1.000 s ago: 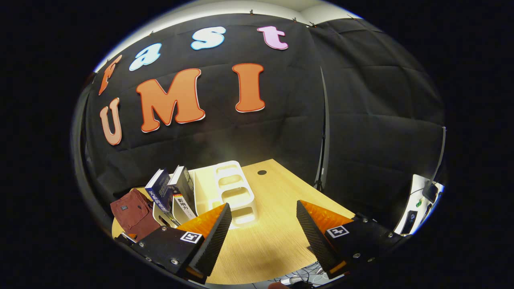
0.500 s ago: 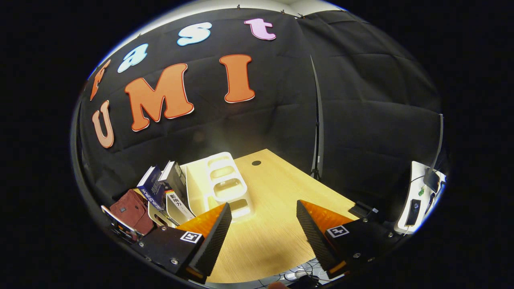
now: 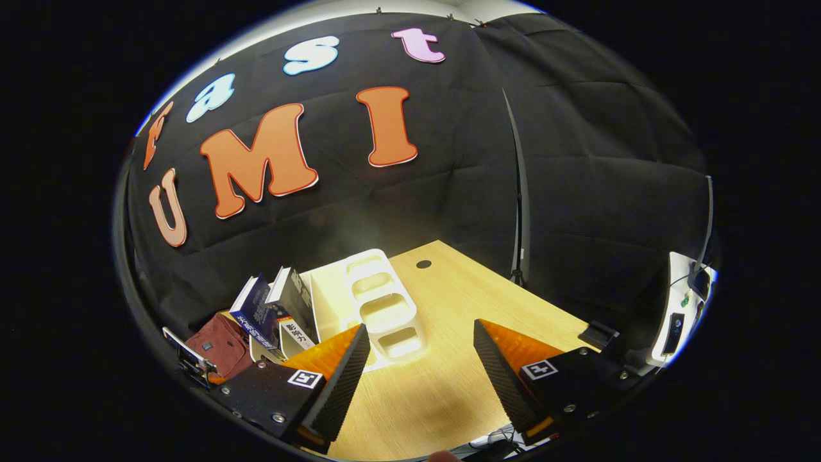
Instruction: Open the schoolbag, grab two books from the bookshelf and put them into the schoolbag.
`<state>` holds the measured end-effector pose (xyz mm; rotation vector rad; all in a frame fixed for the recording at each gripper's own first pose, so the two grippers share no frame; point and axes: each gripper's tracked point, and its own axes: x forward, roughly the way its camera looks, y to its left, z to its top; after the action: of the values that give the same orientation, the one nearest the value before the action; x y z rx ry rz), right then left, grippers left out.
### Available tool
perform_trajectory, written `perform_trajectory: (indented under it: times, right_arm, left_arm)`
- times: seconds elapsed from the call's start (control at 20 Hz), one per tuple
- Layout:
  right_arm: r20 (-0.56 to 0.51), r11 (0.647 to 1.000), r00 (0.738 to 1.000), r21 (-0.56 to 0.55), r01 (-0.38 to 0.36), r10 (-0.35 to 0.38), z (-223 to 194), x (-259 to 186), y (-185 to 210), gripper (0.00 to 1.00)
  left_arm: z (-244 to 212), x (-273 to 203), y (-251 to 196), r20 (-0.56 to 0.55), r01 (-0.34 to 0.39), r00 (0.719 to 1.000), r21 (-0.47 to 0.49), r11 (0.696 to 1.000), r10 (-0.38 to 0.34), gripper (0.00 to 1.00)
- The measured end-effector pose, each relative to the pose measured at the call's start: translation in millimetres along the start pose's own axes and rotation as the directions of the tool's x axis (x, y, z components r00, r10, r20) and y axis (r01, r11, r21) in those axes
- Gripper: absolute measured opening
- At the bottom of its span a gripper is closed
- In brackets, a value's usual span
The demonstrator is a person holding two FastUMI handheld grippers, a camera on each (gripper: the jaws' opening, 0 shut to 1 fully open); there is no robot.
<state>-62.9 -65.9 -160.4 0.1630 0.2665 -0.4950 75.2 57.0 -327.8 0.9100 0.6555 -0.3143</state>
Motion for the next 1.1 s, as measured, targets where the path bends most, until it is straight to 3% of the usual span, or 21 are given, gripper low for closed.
perform_trajectory:
  times: [0.1, 0.3, 0.4, 0.55, 0.7, 0.9, 1.1]
  right_arm:
    - [-0.012, 1.000, 1.000, 0.015, -0.012, 0.012, 4, -2, 4, 0.97]
    - [-0.010, 0.996, 0.997, -0.031, -0.082, 0.081, 18, 3, 17, 0.97]
    - [-0.040, 0.995, 0.995, -0.035, -0.091, 0.090, 16, 1, 23, 0.96]
    - [-0.075, 0.982, 0.980, -0.021, -0.188, 0.186, 16, -12, 61, 0.97]
    - [-0.127, 0.957, 0.955, -0.079, -0.280, 0.269, 17, -24, 95, 1.00]
    - [-0.214, 0.873, 0.879, -0.158, -0.462, 0.427, 18, -49, 160, 0.96]
    - [-0.335, 0.791, 0.795, -0.189, -0.582, 0.505, 18, -64, 224, 0.97]
  left_arm:
    - [-11, -1, -9, -0.072, 0.060, 0.996, 0.017, 0.998, -0.058, 0.04]
    - [-9, -6, -12, -0.131, 0.176, 0.976, 0.001, 0.984, -0.174, 0.01]
    - [2, -17, -5, -0.118, 0.220, 0.967, -0.079, 0.972, -0.228, 0.01]
    - [23, -41, 19, -0.074, 0.261, 0.957, -0.194, 0.945, -0.280, 0.01]
    - [49, -61, 53, -0.023, 0.271, 0.957, -0.295, 0.916, -0.290, 0.01]
    - [72, -65, 98, 0.026, 0.259, 0.962, -0.398, 0.880, -0.272, 0.01]
    - [101, -67, 129, 0.084, 0.247, 0.969, -0.404, 0.881, -0.233, 0.00]
